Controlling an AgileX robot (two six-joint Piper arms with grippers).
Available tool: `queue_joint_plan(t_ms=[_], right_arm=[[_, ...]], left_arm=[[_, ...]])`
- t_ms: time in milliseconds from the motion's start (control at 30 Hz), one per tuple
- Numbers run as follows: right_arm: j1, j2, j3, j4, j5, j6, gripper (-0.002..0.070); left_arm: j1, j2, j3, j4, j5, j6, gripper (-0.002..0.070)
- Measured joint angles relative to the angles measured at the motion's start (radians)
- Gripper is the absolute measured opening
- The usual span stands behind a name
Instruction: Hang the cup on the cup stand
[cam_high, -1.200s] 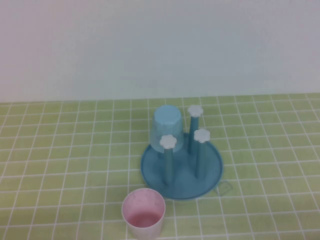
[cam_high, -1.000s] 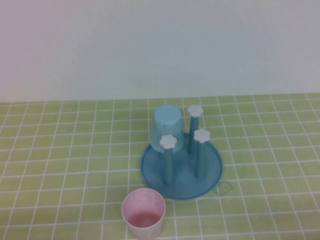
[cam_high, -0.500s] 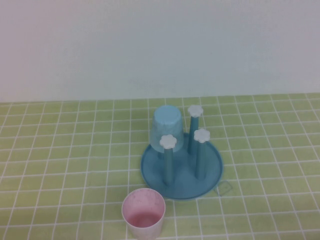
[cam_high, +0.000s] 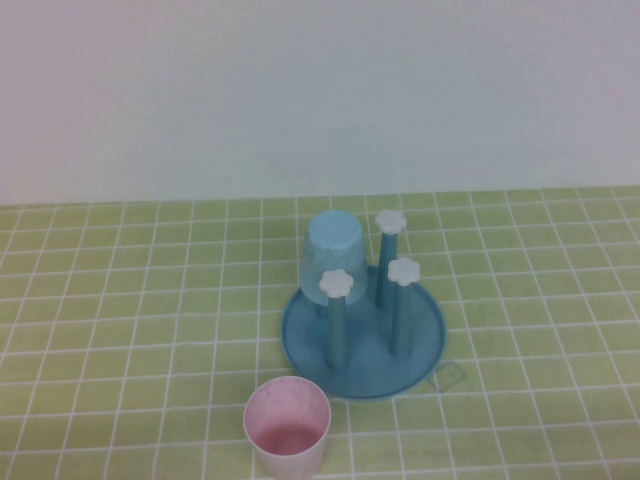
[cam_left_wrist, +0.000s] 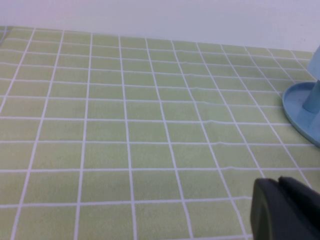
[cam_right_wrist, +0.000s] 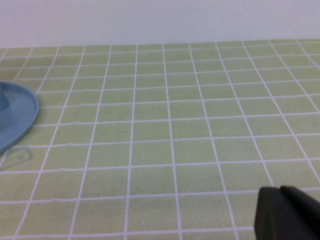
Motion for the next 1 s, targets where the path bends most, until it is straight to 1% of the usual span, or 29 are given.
queue_joint_plan(t_ms=[1000], right_arm=[[0.000, 0.000, 0.000, 0.000, 0.002, 0.000, -0.0001]], left_arm=[[0.000, 0.000, 0.000, 0.000, -0.016, 0.000, -0.0001]])
